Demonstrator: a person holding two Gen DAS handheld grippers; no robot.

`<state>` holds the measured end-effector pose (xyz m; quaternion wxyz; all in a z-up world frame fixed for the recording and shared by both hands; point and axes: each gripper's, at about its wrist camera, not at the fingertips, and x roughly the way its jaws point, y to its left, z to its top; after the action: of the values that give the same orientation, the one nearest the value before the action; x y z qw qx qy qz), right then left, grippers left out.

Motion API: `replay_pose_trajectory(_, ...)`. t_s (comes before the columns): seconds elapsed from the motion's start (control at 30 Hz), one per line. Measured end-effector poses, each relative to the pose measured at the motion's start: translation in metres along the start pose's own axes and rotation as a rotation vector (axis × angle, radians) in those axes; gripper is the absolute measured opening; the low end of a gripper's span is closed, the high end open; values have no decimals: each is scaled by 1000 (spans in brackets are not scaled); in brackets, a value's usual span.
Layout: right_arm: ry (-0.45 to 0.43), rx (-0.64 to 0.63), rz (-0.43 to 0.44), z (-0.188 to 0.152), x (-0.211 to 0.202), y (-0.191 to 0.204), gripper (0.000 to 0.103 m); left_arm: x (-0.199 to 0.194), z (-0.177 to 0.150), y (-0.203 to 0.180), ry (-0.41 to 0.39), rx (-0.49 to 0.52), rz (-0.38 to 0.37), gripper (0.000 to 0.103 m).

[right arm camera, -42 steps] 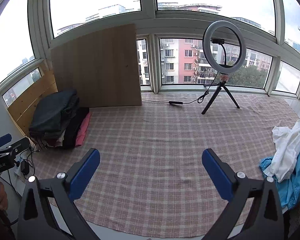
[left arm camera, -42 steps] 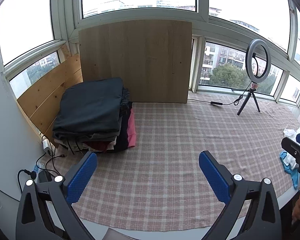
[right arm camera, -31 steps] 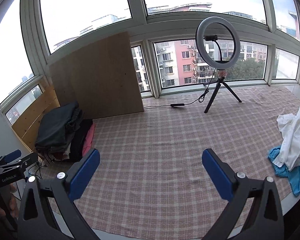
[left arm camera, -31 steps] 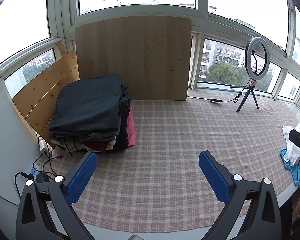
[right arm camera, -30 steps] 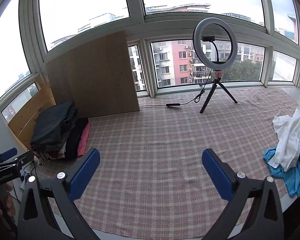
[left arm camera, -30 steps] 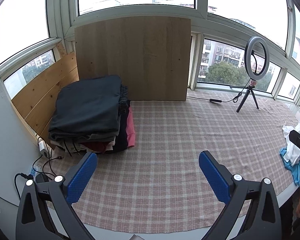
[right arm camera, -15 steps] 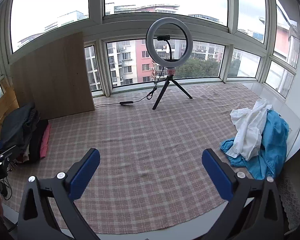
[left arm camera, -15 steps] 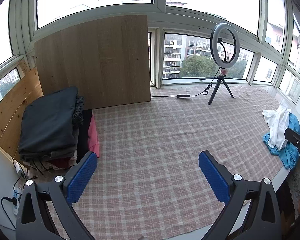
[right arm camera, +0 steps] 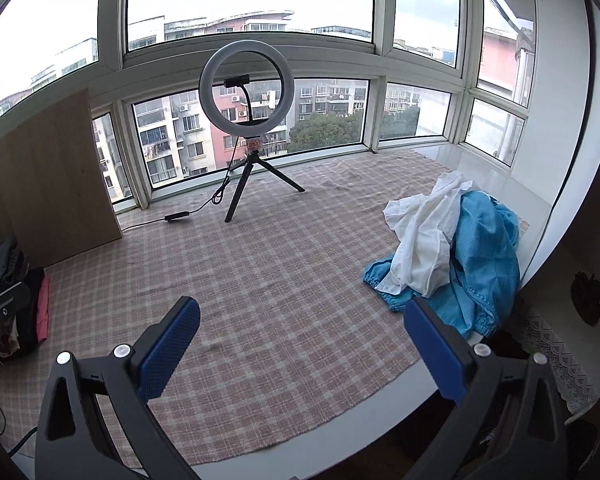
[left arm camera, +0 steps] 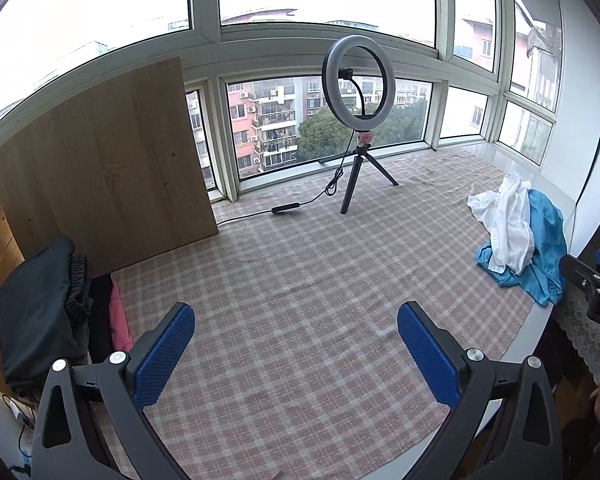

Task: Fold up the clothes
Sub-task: 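Move both tools toward the white shirt and blue clothes pile, then grasp the white shirt with the right gripper and pull it off the blue clothes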

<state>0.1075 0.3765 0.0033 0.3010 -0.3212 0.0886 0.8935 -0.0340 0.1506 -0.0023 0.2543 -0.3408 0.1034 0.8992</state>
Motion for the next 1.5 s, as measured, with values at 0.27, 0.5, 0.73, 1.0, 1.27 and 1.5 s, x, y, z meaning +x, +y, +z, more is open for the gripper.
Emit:
replay_pose_trajectory(0.27, -8, 21, -57, 4, 8, -34, 103, 16, 17, -30, -3, 44, -49, 102)
replay_pose_trajectory(0.5, -5, 29, -43, 18, 28, -65, 103, 31, 30, -56, 11, 47, -50, 102)
replay_pose_trajectory(0.73, 4, 24, -7, 37, 63, -96, 103, 46, 49, -88, 21, 50, -14, 102)
replay_pose_trajectory(1.0, 3, 26, 36, 58, 109, -151, 103, 72, 73, -109, 46, 16, 20, 102)
replay_pose_trajectory(1.27, 35, 152, -33, 98, 178, -305, 103, 99, 97, -116, 78, -42, 83, 102)
replay_pose_trajectory(1.5, 138, 146, -68, 133, 269, -361, 103, 123, 104, -128, 113, -58, 120, 102)
